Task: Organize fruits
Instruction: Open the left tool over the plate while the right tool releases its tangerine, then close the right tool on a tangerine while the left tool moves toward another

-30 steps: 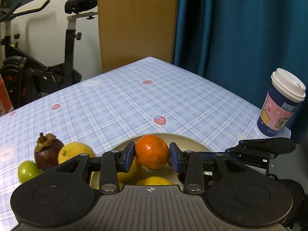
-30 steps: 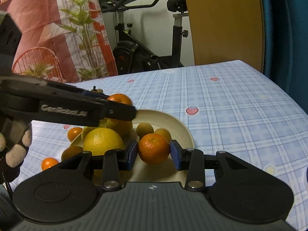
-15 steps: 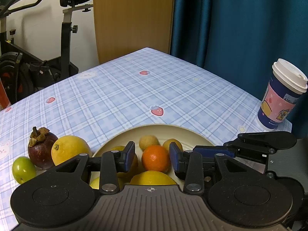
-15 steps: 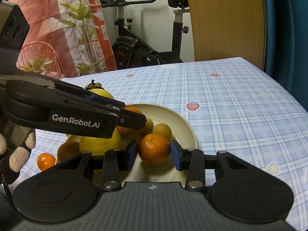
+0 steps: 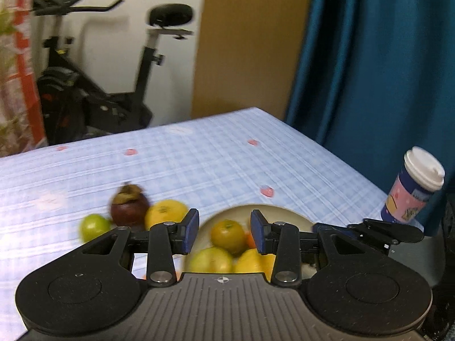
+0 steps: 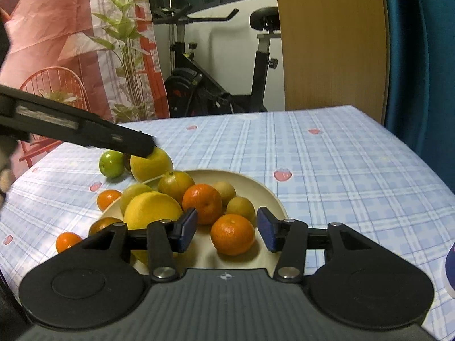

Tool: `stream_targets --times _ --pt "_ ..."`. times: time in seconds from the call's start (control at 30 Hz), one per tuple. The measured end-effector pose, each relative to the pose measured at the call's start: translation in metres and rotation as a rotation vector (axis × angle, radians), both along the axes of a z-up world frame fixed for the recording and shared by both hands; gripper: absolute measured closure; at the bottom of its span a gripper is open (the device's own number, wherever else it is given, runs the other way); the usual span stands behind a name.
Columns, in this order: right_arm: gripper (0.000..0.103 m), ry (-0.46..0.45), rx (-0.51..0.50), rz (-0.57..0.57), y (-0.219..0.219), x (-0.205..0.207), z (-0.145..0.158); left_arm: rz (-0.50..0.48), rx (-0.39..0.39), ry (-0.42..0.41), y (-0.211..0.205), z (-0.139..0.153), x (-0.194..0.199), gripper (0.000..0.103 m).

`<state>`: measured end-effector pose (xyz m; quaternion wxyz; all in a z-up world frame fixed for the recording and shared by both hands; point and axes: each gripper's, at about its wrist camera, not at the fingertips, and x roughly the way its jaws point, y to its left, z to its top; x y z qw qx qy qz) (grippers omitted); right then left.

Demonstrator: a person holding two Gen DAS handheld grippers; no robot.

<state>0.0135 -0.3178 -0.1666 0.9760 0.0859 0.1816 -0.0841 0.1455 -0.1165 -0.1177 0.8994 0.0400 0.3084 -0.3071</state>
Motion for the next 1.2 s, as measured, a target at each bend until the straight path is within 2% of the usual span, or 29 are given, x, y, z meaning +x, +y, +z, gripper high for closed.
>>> stream_targets --times 0.2,0.5,0.83,0.93,1.03,1.2 --pt "0.053 -0.052 -0.004 0.019 0.008 -0.005 0.008 0.117 -0.033 0.015 0.048 0.005 -0.008 0.061" --pt "0.053 -0.061 -0.012 0.175 0.046 -0.001 0.02 0.201 -0.017 0.037 0.088 -0.004 -0.031 0.061" --pt "0.054 0.014 -0.076 0.359 0.099 0.018 0.022 0.251 -0.06 0.032 0.119 -0.011 -0.051 0.061" --pt "0.059 0.054 -0.122 0.436 0.116 0.024 0.016 0.262 -0.083 0.041 0.123 -0.015 -0.049 0.061" --pt "0.059 0.108 -0.162 0.469 0.128 0.031 0.007 0.258 -0.09 0.045 0.125 -0.02 -0.049 0.061" --pt "0.059 0.162 -0.205 0.46 0.135 0.049 -0.001 0.27 -0.116 0.066 0.133 -0.027 -0.045 0.061"
